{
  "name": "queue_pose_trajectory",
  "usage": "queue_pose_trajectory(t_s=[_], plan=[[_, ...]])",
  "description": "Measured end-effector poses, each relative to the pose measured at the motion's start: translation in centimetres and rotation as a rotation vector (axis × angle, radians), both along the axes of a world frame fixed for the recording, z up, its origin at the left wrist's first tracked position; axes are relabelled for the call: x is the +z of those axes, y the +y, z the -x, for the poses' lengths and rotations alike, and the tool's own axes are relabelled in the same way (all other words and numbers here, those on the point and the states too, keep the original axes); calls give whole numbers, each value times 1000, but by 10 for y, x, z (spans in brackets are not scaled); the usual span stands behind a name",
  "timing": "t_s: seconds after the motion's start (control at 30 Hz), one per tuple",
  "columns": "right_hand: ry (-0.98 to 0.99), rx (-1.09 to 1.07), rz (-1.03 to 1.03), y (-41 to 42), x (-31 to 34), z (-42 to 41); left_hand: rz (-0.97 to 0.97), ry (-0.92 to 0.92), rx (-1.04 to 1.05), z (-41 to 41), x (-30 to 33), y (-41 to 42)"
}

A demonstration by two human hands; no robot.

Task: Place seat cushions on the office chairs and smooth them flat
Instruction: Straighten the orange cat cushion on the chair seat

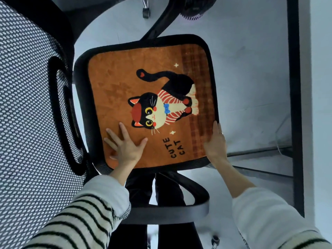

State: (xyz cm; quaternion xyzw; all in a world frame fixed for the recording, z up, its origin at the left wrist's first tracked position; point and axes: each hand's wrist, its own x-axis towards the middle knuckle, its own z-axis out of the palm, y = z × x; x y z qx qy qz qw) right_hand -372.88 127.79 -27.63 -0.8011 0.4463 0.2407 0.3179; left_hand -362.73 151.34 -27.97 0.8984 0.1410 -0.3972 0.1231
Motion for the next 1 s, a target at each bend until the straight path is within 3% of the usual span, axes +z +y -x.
queue_pose_trajectory(t_s=[0.17,0.33,0.43,0.57,0.67,0.8,1.0], plan=[[223,202,-63,10,-4,-2,-3,-1,-26,0,-4,4],[269,247,-65,7,0,-4,1,-9,93,22,4,-2],[288,324,-81,11,13,13,33,71,148,45,20,-9],[433,404,-218,19,42,27,96,244,-23,47,41,-2],[375,488,-265,16,77,20,109,328,-89,37,78,-9],[308,567,-211,15,133,-6,167,189,-263,11,140,-21],[7,548,-167,34,241,-42,266,24,-526,-31,258,-35]])
